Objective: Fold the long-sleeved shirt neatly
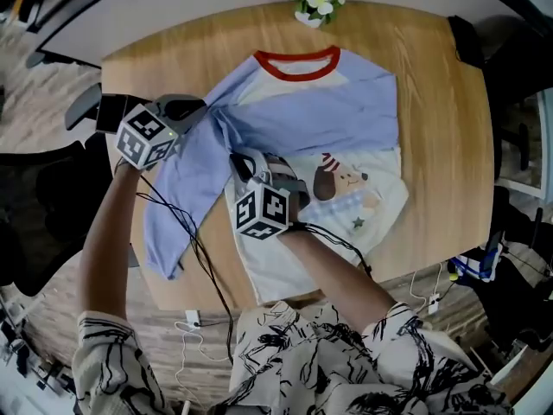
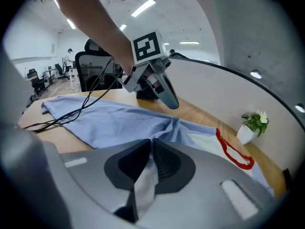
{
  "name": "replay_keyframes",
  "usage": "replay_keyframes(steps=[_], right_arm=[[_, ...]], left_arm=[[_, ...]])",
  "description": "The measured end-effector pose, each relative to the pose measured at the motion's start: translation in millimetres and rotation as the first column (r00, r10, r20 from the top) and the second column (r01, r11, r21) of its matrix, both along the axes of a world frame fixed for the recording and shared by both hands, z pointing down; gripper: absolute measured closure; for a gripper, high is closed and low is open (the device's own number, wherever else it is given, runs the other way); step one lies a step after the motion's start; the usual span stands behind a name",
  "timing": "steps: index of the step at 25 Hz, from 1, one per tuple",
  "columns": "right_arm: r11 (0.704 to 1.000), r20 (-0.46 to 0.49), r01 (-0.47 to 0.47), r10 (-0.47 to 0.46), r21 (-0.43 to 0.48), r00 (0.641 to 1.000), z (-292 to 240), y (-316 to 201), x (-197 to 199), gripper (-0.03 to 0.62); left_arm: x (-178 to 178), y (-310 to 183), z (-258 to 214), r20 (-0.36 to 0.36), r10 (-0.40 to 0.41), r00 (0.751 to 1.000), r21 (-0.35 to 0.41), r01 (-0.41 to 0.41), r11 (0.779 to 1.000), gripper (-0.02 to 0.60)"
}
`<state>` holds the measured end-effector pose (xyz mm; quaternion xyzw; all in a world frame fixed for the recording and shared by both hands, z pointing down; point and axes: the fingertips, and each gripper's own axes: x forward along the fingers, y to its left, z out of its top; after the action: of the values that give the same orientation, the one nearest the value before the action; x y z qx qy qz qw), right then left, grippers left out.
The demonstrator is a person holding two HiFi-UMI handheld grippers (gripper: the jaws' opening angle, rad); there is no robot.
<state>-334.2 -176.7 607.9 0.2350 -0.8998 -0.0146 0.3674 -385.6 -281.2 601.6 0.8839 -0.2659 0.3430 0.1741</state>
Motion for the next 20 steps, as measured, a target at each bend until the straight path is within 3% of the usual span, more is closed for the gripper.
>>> replay_keyframes(steps=[4, 6, 8, 11, 14, 17, 20], right_arm=[[0.996, 0.131, 0.088, -0.082, -0.036, 0.988, -19.3, 21.0, -20.0, 0.466], [0.998, 0.209, 0.038, -0.027, -0.052, 0.978, -34.5, 15.6, -14.2, 0.431], [0.993, 0.252, -0.068, 0.09, -0.097, 0.963, -40.8, -0.2, 1.6, 0.433], [0.974, 0.229, -0.122, 0.165, -0.19, 0.959, -29.3, -12.6, 11.3, 0.447], [0.95, 0.183, -0.014, 0.075, -0.312, 0.98, -3.5, 8.5, -11.6, 0.444], [0.946, 0.191, 0.058, 0.004, -0.318, 0.982, -0.5, 22.8, -29.6, 0.421], [0.942, 0.202, 0.106, -0.041, -0.318, 0.979, -4.2, 28.7, -30.5, 0.362]], left_arm=[[-2.5, 2.4, -12.5, -0.05, -0.058, 0.997, 0.019, 0.059, 0.998, 0.533], [9.0, 4.0, -15.7, -0.053, -0.046, 0.997, 0.017, 0.047, 0.999, 0.486], [23.4, 5.8, -15.8, -0.04, -0.027, 0.999, 0.02, 0.028, 0.999, 0.48], [37.5, 13.6, 1.3, 0.035, 0.008, 0.999, -0.017, -0.007, 1.0, 0.479], [20.8, 22.0, 25.5, 0.111, -0.047, 0.993, -0.064, 0.054, 0.996, 0.484], [-4.8, 26.4, 32.0, 0.096, -0.179, 0.979, -0.095, 0.188, 0.978, 0.482], [-20.3, 30.9, 19.9, 0.084, -0.249, 0.965, -0.049, 0.253, 0.966, 0.452]])
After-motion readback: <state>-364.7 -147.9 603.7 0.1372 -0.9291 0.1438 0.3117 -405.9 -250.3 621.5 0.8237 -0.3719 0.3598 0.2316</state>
